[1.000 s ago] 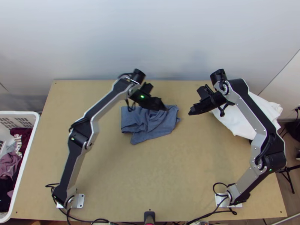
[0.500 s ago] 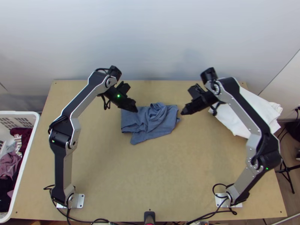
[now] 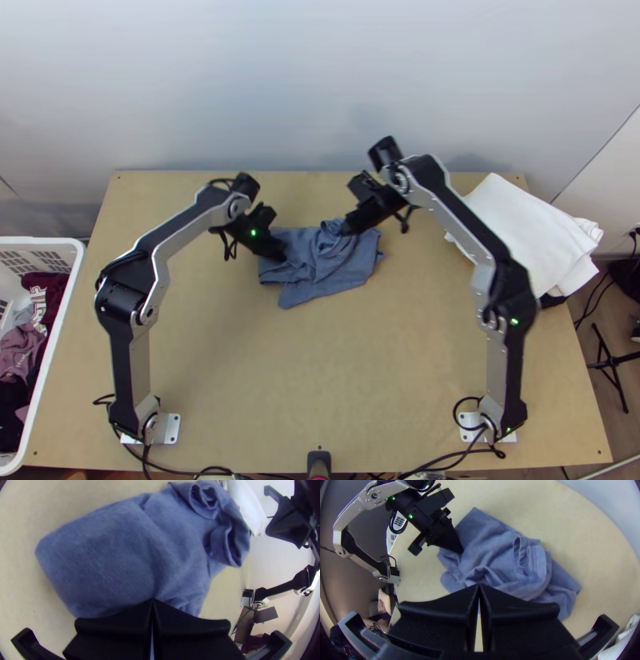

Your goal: Fold the t-shirt

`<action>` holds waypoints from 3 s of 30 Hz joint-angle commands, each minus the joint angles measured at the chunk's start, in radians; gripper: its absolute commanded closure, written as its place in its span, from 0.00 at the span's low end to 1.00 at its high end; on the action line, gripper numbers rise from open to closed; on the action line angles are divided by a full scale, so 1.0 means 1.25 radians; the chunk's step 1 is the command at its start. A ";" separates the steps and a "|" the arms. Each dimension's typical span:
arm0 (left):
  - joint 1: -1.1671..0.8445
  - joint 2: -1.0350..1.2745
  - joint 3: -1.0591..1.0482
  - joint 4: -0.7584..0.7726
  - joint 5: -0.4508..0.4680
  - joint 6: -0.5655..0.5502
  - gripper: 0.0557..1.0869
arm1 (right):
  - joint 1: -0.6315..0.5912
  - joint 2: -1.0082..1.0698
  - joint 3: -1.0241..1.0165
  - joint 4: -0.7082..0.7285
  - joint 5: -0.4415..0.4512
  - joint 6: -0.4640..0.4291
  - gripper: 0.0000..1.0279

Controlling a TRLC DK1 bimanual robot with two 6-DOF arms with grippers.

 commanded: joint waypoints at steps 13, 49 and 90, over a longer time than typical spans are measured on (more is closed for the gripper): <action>-0.012 -0.012 -0.098 0.089 -0.062 -0.004 0.96 | 0.090 0.192 -0.005 0.082 0.045 0.020 0.97; -0.017 -0.038 -0.128 0.071 -0.062 0.034 0.96 | 0.040 0.018 -0.053 0.135 0.108 0.043 0.97; -0.028 -0.064 -0.156 0.071 -0.060 0.021 0.96 | -0.195 -0.151 -0.348 0.213 0.212 0.041 0.78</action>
